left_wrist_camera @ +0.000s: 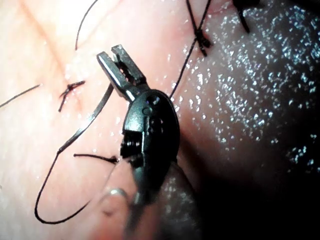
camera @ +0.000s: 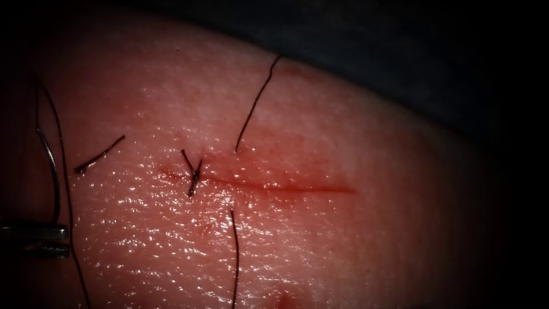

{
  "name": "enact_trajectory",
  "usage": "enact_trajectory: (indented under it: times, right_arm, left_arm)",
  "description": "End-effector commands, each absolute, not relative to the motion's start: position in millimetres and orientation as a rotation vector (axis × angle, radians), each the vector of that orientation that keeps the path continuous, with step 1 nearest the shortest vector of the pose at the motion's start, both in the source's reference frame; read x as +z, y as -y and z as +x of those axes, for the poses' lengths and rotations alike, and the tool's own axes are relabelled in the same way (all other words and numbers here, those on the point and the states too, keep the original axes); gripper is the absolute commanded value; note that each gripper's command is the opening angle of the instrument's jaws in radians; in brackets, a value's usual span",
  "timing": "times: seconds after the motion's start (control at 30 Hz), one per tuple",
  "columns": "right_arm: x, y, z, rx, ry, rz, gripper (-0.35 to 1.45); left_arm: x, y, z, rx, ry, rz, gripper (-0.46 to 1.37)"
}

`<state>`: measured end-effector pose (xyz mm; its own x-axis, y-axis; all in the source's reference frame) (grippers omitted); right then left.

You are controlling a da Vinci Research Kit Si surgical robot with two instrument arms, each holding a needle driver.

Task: Wound Closure
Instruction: Grasp the suture with the right tool and pull it away from the wound until a tail remains.

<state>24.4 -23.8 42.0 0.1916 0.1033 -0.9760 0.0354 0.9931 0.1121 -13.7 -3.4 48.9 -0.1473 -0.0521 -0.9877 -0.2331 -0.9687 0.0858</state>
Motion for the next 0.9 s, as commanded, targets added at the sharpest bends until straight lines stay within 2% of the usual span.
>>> enact_trajectory:
  times: [0.03,0.17,0.27,0.33,0.43,0.57,0.7,0.9]
  right_arm:
    - [41.9,23.5,23.8,0.05,-1.375,0.128,1.44]
    - [41.1,22.1,21.1,0.064,-1.401,0.111,1.44]
    - [40.7,20.7,18.7,0.06,-1.428,0.074,1.36]
    - [41.0,19.3,17.2,0.072,-1.408,0.054,1.21]
    - [42.3,17.5,16.4,0.13,-1.352,0.005,1.18]
    - [45.2,15.4,16.9,0.179,-1.323,-0.053,1.2]
    - [49.0,14.3,18.3,0.172,-1.312,-0.096,1.31]
    - [53.2,14.4,20.9,0.101,-1.357,-0.092,1.35]
  left_arm:
    - [48.9,3.4,-13.7,2.27,-0.33,-1.966,-0.35]
    - [48.9,3.4,-13.6,2.27,-0.33,-1.967,-0.35]
    - [49.0,3.4,-13.7,2.27,-0.332,-1.965,-0.35]
    - [49.0,3.4,-13.8,2.27,-0.332,-1.965,-0.35]
    - [48.9,3.4,-13.8,2.27,-0.333,-1.964,-0.35]
    - [48.8,3.5,-13.8,2.27,-0.331,-1.965,-0.35]
    - [48.7,3.5,-13.7,2.27,-0.33,-1.966,-0.35]
    - [48.7,3.5,-13.7,2.27,-0.33,-1.966,-0.35]
